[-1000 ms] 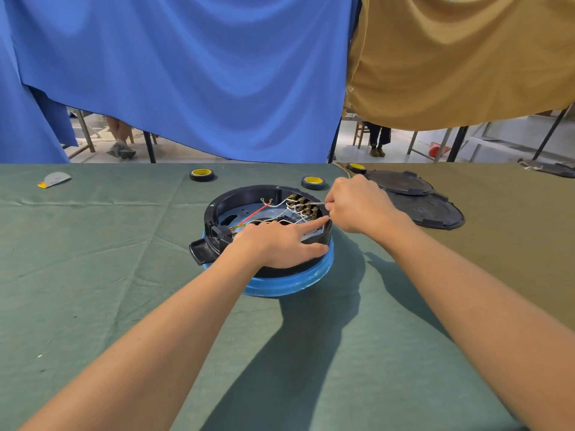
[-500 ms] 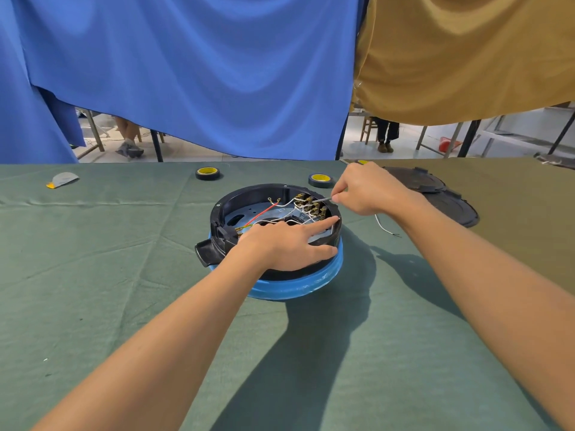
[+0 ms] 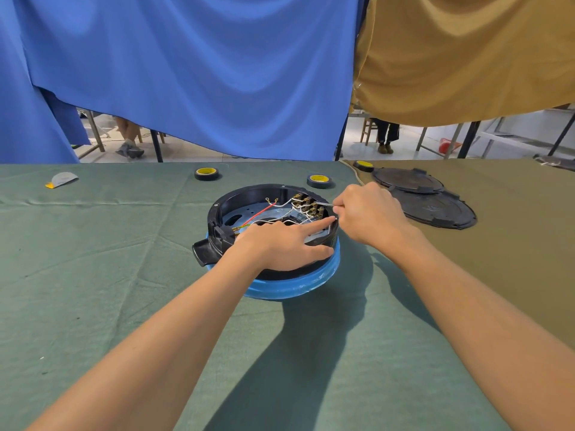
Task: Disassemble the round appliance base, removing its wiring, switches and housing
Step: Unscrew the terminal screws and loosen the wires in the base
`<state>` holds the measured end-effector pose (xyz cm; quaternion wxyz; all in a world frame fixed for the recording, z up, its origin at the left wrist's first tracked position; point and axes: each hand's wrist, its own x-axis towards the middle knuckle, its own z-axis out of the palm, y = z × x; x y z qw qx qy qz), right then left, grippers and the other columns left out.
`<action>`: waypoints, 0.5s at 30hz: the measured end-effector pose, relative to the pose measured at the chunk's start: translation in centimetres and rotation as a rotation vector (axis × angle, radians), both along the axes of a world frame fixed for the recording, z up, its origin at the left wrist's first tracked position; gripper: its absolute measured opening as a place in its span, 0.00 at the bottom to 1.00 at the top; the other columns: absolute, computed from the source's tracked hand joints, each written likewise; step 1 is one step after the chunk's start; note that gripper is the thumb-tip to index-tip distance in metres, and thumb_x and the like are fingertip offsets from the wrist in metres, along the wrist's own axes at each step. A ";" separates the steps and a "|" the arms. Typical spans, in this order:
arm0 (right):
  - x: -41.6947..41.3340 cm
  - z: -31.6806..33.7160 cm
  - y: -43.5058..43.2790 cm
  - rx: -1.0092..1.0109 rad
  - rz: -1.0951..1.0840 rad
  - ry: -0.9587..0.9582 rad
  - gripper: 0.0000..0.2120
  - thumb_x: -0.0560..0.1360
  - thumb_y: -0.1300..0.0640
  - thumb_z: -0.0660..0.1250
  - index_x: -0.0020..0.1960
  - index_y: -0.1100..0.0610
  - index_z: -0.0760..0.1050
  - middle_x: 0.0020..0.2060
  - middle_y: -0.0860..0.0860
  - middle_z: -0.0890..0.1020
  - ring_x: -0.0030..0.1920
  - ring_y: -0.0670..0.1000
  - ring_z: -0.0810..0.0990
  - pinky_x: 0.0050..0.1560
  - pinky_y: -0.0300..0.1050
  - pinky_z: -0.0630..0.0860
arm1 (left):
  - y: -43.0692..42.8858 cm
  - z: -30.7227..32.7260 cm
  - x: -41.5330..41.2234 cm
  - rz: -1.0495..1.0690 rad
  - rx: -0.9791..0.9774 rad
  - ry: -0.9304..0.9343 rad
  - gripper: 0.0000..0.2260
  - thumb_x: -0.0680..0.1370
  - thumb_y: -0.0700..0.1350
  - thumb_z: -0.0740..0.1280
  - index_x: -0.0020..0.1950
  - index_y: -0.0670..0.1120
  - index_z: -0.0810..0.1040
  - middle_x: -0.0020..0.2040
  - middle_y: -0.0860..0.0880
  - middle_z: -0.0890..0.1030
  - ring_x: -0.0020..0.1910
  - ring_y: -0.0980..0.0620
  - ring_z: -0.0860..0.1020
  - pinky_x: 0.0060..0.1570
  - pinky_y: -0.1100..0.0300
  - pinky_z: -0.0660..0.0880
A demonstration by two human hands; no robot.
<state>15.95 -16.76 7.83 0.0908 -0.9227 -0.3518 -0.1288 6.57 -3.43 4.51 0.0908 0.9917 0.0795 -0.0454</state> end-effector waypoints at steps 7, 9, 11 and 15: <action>0.6 0.2 -0.3 0.016 0.003 0.023 0.17 0.79 0.57 0.63 0.31 0.54 0.75 0.29 0.52 0.77 0.33 0.54 0.76 0.35 0.49 0.78 | 0.4 0.2 0.1 0.008 -0.099 -0.005 0.31 0.65 0.80 0.45 0.68 0.79 0.45 0.77 0.53 0.64 0.74 0.43 0.65 0.70 0.41 0.62; 1.0 0.3 -0.3 0.022 0.008 0.060 0.18 0.78 0.59 0.63 0.29 0.55 0.74 0.27 0.53 0.76 0.31 0.55 0.74 0.35 0.51 0.77 | 0.7 0.2 0.1 0.021 -0.162 -0.018 0.32 0.67 0.79 0.47 0.70 0.77 0.50 0.76 0.53 0.66 0.73 0.44 0.65 0.71 0.43 0.61; 1.6 0.8 -0.2 0.032 0.041 0.124 0.17 0.77 0.61 0.63 0.30 0.57 0.79 0.30 0.58 0.79 0.34 0.60 0.76 0.38 0.54 0.78 | 0.8 0.1 0.1 0.023 -0.187 -0.017 0.30 0.69 0.78 0.49 0.71 0.76 0.53 0.76 0.53 0.66 0.73 0.44 0.65 0.71 0.44 0.61; 4.1 2.4 -0.4 0.080 0.086 0.303 0.09 0.77 0.60 0.66 0.50 0.58 0.85 0.35 0.51 0.84 0.33 0.45 0.81 0.32 0.45 0.77 | 0.7 0.2 0.3 0.034 -0.168 -0.017 0.27 0.71 0.76 0.50 0.70 0.77 0.53 0.73 0.52 0.70 0.71 0.43 0.67 0.70 0.43 0.62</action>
